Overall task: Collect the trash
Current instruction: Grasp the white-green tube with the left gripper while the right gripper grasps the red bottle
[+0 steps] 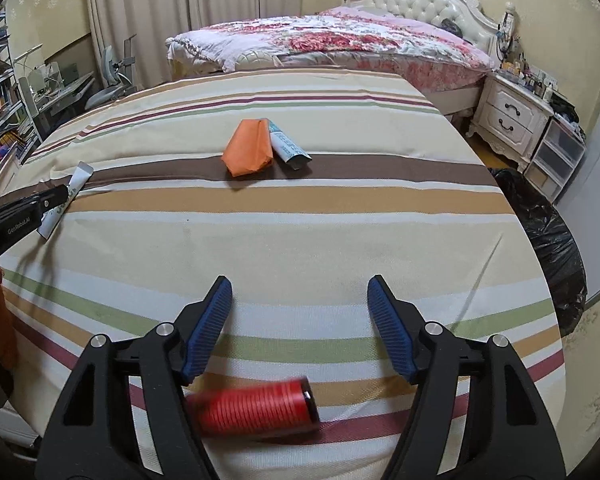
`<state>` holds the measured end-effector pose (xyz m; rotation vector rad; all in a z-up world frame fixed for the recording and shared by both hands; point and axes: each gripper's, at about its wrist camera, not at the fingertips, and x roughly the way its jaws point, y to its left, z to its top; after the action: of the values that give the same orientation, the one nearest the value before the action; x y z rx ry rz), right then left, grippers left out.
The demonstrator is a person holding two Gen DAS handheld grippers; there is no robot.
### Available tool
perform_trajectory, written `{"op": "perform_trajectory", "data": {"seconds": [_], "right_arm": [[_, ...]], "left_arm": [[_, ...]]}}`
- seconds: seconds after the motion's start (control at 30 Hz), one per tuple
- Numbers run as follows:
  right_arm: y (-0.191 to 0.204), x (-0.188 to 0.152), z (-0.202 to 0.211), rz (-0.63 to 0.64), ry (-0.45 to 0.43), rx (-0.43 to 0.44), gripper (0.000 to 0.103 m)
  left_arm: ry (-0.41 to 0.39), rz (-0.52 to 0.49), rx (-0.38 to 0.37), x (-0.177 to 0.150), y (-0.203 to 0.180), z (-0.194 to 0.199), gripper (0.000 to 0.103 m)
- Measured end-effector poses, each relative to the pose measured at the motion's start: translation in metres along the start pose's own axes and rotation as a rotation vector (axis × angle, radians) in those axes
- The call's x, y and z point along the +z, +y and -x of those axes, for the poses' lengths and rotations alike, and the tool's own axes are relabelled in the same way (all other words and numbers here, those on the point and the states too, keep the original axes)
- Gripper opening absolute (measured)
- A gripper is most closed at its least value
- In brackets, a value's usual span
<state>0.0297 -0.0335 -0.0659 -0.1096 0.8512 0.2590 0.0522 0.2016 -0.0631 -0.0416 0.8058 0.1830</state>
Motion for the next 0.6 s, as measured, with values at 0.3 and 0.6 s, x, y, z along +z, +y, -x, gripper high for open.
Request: {"op": "perform_trajectory", "data": {"seconds": [0.3,0.6], "right_arm": [[0.001,0.005,0.004,-0.003,-0.03,0.004,0.074],[-0.007,0.015,0.034,0.035,-0.058,-0.037,0.074]], "left_arm": [[0.001,0.003,0.001,-0.002,-0.001,0.0,0.014],[0.005,0.015,-0.01,-0.001,0.004,0.001,0.014]]}}
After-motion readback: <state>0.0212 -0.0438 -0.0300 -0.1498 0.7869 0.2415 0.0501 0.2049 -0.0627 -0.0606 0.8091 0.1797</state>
